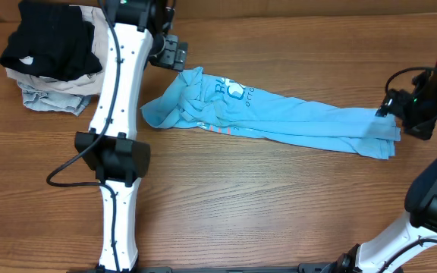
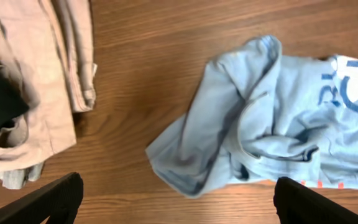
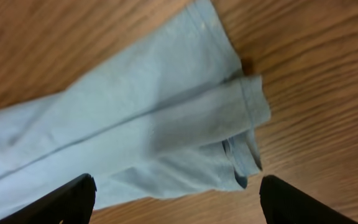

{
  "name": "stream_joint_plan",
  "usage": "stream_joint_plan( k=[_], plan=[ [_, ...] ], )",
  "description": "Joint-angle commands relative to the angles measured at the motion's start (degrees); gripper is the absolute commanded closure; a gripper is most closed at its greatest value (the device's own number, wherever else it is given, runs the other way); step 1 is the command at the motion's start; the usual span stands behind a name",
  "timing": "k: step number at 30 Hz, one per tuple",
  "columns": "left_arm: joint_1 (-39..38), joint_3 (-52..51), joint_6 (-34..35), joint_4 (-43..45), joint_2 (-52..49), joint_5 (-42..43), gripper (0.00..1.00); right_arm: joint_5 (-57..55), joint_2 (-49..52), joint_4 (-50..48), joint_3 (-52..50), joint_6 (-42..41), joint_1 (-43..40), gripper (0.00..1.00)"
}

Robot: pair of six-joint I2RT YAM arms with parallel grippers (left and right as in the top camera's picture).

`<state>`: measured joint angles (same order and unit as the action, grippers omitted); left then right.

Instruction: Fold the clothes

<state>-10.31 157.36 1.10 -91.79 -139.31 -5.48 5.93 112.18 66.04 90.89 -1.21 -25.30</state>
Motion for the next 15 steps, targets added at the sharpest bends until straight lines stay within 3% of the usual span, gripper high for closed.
stream_joint_plan(
  k=[1,11,15],
  plan=[
    [1.4,0.4,-1.1,0.4,0.5,2.5,0.00,-2.1,1.1,-3.3,-4.8,0.6,0.2,0.12],
    [2.1,0.4,-1.6,0.7,0.5,2.5,0.00,-5.3,1.1,-14.8,-13.1,0.6,0.0,0.07],
    [2.1,0.4,-1.6,0.8,0.5,2.5,0.00,-5.9,1.2,-17.4,-14.6,0.5,0.0,0.12]
  ],
)
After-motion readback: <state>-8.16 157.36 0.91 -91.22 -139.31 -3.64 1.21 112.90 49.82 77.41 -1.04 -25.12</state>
